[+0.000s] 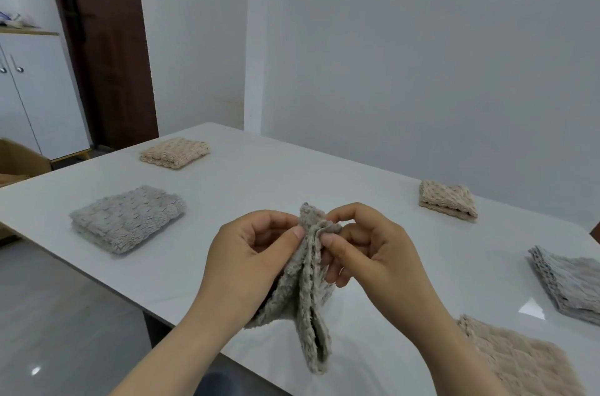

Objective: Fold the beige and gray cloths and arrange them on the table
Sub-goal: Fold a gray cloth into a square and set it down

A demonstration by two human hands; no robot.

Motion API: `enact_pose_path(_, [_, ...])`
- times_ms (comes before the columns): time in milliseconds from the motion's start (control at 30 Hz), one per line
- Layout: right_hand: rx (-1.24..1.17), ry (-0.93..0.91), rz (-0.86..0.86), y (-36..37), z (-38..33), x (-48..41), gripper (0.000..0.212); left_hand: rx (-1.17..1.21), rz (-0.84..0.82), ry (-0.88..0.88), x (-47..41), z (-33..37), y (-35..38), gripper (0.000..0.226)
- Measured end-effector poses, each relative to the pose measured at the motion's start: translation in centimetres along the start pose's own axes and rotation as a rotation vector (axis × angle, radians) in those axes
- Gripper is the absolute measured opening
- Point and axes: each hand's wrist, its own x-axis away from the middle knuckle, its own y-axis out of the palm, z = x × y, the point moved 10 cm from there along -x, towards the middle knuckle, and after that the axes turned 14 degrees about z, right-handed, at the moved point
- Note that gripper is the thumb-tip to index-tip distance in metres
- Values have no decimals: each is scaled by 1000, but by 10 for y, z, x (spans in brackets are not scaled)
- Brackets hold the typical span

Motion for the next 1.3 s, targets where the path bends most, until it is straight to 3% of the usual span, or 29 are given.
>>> enact_pose_path(433, [131,32,37,-4,0,-7,9,-139,-24,169,4,17,2,12])
enact_pose_path(533, [147,33,42,-4,0,-7,9,-127,-39,133,5,12,2,6])
enact_pose_path(700, [155,37,31,-1,2,-7,8,-198,-22,104,3,2,-2,17])
enact_pose_path(833, [166,27,11,2,2,-6,7,-235,-14,142,0,7,-3,7])
enact_pose_path(1300, [421,57,-146,-12,23,-2,12,-206,-30,213,-6,20,-16,9])
